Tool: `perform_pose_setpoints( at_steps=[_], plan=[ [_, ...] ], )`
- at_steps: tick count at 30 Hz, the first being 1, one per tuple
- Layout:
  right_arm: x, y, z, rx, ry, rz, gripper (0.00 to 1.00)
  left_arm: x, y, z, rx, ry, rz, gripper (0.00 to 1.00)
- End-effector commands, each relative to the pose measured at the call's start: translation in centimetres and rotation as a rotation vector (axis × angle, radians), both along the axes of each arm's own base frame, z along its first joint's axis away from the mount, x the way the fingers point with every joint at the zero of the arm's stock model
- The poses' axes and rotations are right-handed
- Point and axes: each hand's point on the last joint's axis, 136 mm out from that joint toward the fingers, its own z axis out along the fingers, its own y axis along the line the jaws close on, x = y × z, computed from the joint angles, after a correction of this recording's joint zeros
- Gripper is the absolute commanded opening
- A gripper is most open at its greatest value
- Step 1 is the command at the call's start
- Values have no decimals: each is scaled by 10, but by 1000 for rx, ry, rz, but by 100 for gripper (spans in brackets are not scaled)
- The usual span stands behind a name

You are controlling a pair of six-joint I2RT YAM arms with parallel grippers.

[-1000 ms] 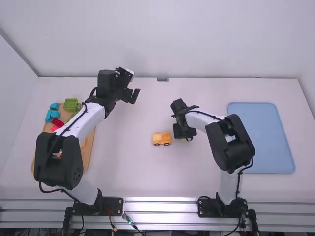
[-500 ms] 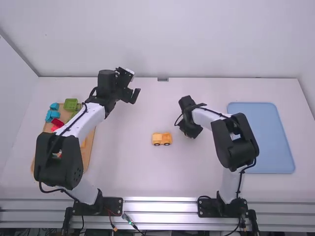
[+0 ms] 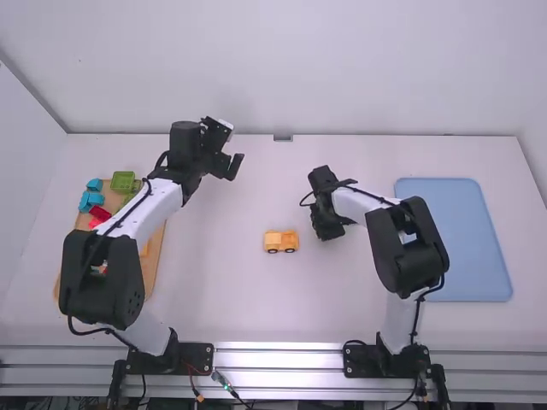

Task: Assemble lego blocks to make yellow taxi

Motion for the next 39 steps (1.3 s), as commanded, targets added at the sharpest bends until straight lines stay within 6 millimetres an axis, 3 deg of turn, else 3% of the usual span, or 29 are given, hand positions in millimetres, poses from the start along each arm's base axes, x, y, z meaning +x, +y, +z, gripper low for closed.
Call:
perform_pose_setpoints(
  at_steps=[1,10,13,14,15,16,18,23,29,34,39],
  plan=[
    [-7,4,-5,11,32,-45,4,-3,-1,8,-13,-13,-6,99],
    [-11,9,-5,11,45,-88,0,-4,-1,7,-12,-7,-7,99],
    [-17,6,-6,-1,68,-130,12,-5,-2,6,-13,-3,-8,99],
    [-17,6,-6,-1,69,-129,23,-5,-3,6,-16,-2,-13,99],
    [-18,6,-6,0,73,-129,47,-5,-3,5,-16,0,-14,99],
    [-18,6,-6,0,74,-129,90,-6,-2,5,-15,3,-13,99],
    [-18,6,-6,1,73,-128,99,-6,-2,4,-15,5,-12,99],
    [-17,6,-3,-1,74,-122,99,-6,-2,4,-14,7,-13,99],
    [-8,3,18,-14,90,-65,99,-7,-2,3,-14,11,-12,99],
    [7,11,54,42,92,93,99,-7,-2,3,-13,10,-12,99],
    [44,11,110,96,-41,523,99,-7,-2,3,-4,7,-18,99]
  ],
)
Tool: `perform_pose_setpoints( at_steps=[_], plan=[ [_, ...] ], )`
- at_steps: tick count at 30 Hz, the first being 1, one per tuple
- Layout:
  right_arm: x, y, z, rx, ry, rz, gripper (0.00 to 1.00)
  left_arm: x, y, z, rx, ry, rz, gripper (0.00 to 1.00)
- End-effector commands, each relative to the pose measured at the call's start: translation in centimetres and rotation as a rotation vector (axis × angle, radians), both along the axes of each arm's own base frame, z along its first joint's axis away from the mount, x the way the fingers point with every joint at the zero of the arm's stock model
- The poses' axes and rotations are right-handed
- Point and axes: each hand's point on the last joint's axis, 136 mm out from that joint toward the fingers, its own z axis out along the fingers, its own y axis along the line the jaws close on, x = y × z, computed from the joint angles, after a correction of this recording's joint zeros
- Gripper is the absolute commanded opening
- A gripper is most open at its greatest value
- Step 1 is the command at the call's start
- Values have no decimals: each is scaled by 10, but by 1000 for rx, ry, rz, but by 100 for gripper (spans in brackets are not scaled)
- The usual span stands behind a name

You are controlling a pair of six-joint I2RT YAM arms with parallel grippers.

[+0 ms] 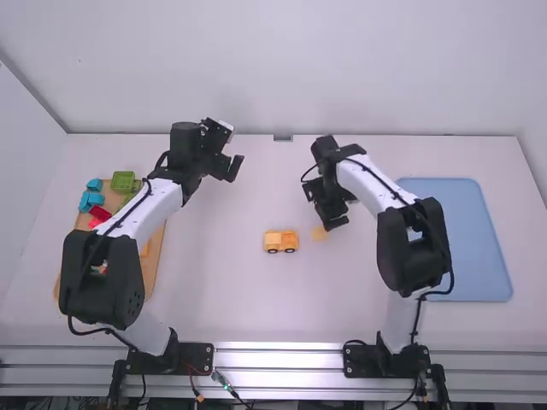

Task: Assemble lego blocks to make yellow taxi

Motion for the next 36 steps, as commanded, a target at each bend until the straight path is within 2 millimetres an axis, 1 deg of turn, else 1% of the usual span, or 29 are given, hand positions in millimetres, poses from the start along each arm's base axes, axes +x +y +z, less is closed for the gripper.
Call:
perform_pose_setpoints(
  at_steps=[1,2,4,5,6,7,8,10,11,13,14,16,17,18,19,21,22,23,24,25,26,27,28,29,31,32,33,34,36],
  plan=[
    [23,-2,25,25,-129,404,99,-3,-2,8,-6,-15,-13,99],
    [25,-3,28,23,-142,443,99,-3,-1,8,-5,-15,-11,99],
    [36,-11,42,-9,-235,771,99,-3,-1,8,-4,-16,-11,99],
    [38,-13,43,-18,-248,826,99,-3,-1,8,-4,-16,-11,99],
    [43,-21,45,-61,-286,1005,99,-3,-1,8,-4,-16,-11,99],
    [49,-26,46,-98,-312,1110,99,-3,-1,8,-4,-17,-11,99],
    [59,-34,46,-155,-349,1236,99,-3,-1,8,-4,-16,-11,99],
    [75,-44,49,-236,-396,1364,99,-3,-1,8,-5,-15,-10,99],
    [89,-55,53,-329,-426,1487,99,-3,-1,7,-4,-14,-10,99],
    [99,-65,55,-402,-433,1582,99,-3,0,7,-1,-13,-4,99],
    [103,-72,56,-433,-430,1641,99,-3,5,5,4,-4,26,99],
    [104,-79,56,-441,-432,1696,99,-5,8,0,24,16,44,99],
    [106,-79,57,-445,-441,1708,99,-5,8,0,26,16,46,99],
    [113,-79,60,-463,-478,1756,99,-4,12,-2,41,16,67,99],
    [114,-78,61,-462,-493,1778,99,-4,15,-3,49,17,81,99],
    [118,-67,64,-452,-565,1884,99,-5,16,-4,49,21,82,99],
    [116,-56,65,-416,-629,1958,99,-6,16,-6,49,24,82,99],
    [108,-37,67,-338,-733,2072,99,-6,13,-7,49,25,76,99],
    [98,-26,68,-269,-810,2166,99,-7,13,-8,49,25,76,99],
    [96,-25,69,-256,-823,2182,99,-7,13,-8,49,25,76,99],
    [78,-14,70,-158,-917,2308,99,-6,14,-8,49,20,77,99],
    [65,-9,71,-97,-974,2382,99,-6,16,-8,48,17,81,99],
    [45,-2,75,-3,-1068,2480,99,-6,16,-9,47,14,81,99],
    [38,1,77,32,-1107,2508,99,-6,15,-9,46,10,80,99],
    [12,9,88,153,-1280,2574,99,-6,11,-11,46,4,72,100],
    [11,10,89,162,-1295,2576,99,-6,11,-11,46,4,72,99],
    [2,11,95,202,-1371,2584,99,-7,11,-13,46,4,72,99],
    [-3,8,97,221,-1399,2595,99,-8,12,-15,48,13,72,99],
    [-7,6,97,231,-1402,2608,99,-9,12,-17,49,20,72,99]
  ],
)
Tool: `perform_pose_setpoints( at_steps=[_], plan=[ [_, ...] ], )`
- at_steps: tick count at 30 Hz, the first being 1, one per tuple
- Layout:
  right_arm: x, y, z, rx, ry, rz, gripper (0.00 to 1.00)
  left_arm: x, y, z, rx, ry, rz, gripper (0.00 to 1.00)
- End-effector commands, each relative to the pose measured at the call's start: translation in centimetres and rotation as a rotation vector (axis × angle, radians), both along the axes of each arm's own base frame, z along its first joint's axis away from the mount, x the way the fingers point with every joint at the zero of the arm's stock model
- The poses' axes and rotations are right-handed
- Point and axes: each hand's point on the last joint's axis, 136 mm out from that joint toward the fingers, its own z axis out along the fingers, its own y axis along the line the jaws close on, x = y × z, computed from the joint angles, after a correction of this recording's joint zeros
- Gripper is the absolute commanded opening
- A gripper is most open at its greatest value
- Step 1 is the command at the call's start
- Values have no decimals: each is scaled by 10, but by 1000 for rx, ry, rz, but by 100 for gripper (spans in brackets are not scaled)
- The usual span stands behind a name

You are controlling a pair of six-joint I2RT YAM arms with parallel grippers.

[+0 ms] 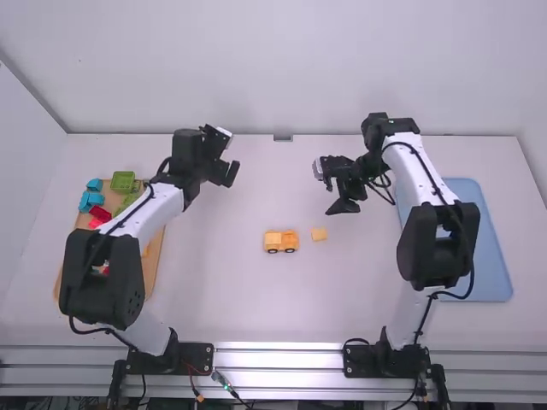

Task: Assemble lego blocks to make yellow taxi

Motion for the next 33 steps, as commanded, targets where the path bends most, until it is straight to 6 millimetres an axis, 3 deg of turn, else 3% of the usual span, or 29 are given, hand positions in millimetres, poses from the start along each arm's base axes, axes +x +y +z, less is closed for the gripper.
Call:
perform_pose_setpoints(
  at_steps=[1,8,14,18,22,28,33],
  plan=[
    [3,8,12,128,-136,139,99,-4,-3,5,-4,-6,-2,99],
    [16,-8,-7,-24,-232,201,99,-5,-4,5,-8,-5,-6,99],
    [6,-3,-21,-12,-127,129,99,-23,-35,-2,-103,61,-178,99],
    [7,4,-45,81,-147,106,99,-47,-66,-3,-78,47,-468,99],
    [-4,10,-74,177,-146,85,99,-85,-99,4,-118,-13,-804,99],
    [-11,11,-99,193,-175,87,99,-116,-116,6,-209,-65,-987,99],
    [-15,9,-103,175,-108,33,99,-130,-121,-7,-244,-125,-1035,99]
  ],
)
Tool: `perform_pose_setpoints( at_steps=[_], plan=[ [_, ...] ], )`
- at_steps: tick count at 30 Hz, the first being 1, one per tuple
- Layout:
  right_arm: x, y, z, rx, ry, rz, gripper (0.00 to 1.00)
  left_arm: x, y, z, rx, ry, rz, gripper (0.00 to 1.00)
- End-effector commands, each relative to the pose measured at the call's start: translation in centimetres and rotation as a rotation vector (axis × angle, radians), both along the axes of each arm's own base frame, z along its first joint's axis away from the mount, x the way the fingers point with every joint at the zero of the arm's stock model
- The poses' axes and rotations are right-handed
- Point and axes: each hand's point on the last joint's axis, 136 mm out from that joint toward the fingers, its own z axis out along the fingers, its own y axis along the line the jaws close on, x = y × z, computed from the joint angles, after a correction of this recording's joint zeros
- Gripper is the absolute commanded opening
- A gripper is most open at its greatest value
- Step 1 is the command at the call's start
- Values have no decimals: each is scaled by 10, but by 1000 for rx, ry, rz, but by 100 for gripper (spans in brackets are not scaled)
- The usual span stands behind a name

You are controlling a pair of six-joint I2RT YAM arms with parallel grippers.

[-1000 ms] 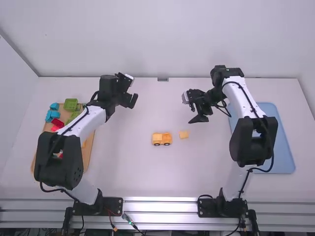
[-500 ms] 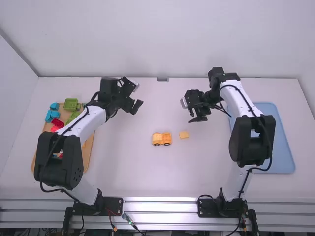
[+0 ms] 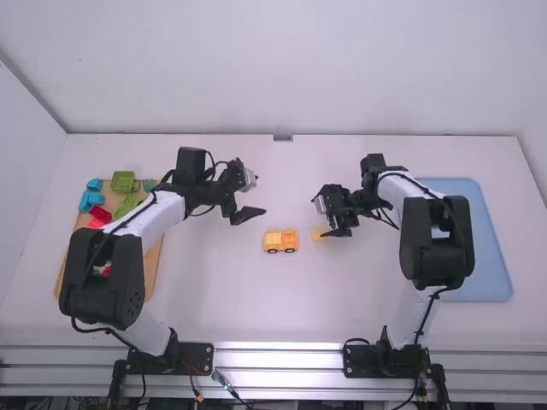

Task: Assemble lego blocks to make yellow taxi

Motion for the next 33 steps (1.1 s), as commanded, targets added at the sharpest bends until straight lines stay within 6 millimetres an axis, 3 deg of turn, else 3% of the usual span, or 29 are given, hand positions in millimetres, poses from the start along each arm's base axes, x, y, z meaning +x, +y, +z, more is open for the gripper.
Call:
perform_pose_setpoints(
  at_steps=[1,8,16,28,33],
  plan=[
    [-2,2,-3,14,87,-59,99,-25,-11,3,-78,-38,-105,99],
    [-9,3,-10,10,148,-96,99,-49,-14,-14,-155,-116,-149,99],
    [-15,3,-46,23,130,-174,99,-43,-10,-25,-157,-57,-43,99],
    [-22,-7,-46,87,107,-165,99,-41,-47,-41,-140,-52,-149,99],
    [-19,-6,-61,102,109,-165,99,-40,-53,-44,-140,-44,-163,99]
  ],
)
